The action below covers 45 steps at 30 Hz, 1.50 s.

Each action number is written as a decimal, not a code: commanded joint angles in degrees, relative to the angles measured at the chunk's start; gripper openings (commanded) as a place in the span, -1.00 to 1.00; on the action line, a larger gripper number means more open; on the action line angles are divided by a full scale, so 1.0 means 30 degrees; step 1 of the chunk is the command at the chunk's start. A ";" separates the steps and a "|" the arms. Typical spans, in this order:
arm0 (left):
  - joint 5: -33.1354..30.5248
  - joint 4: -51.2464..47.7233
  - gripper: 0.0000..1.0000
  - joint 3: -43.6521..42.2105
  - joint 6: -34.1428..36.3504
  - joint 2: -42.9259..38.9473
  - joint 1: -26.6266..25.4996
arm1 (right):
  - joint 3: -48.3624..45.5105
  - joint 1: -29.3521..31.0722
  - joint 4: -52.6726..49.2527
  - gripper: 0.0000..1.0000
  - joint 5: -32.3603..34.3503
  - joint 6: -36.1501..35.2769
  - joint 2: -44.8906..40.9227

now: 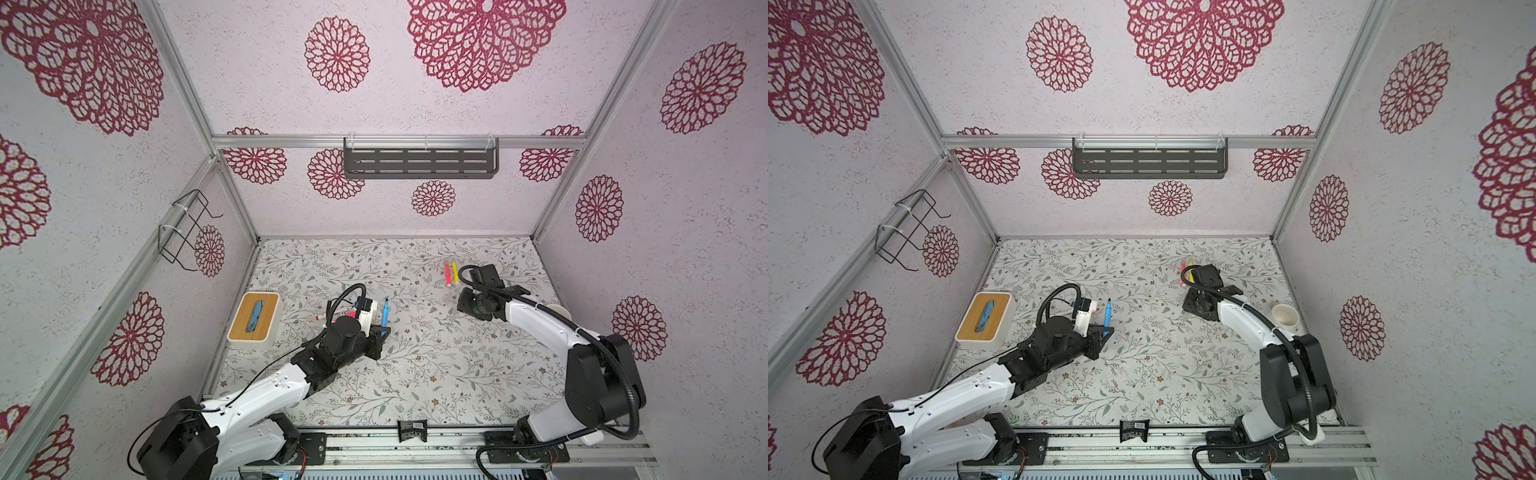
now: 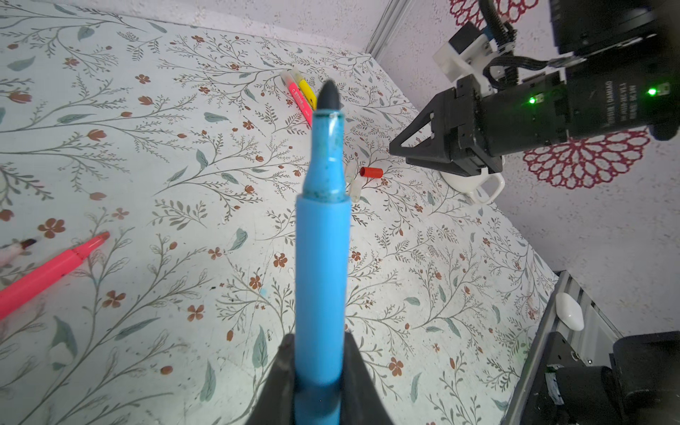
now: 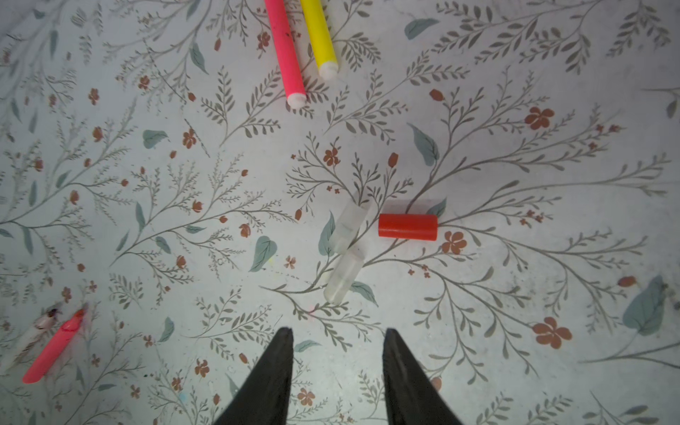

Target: Insert the pens into the pen caps

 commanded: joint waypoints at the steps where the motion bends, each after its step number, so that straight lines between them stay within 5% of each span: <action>1: -0.0258 -0.0109 -1.00 -0.0148 0.0213 -0.0197 -0.0036 | 0.0989 -0.0123 -0.0609 -0.21 0.0028 -0.0884 0.0842; 27: -0.0760 -0.0460 -1.00 -0.0203 0.0463 -0.0131 -0.0038 | 0.2935 0.1046 -0.1158 -0.28 0.0979 -0.1586 0.5742; 45: -0.0999 -0.0734 -1.00 -0.0278 0.0611 -0.0531 -0.0012 | 0.2830 0.2583 -0.2427 -0.78 0.2990 -0.2423 0.6403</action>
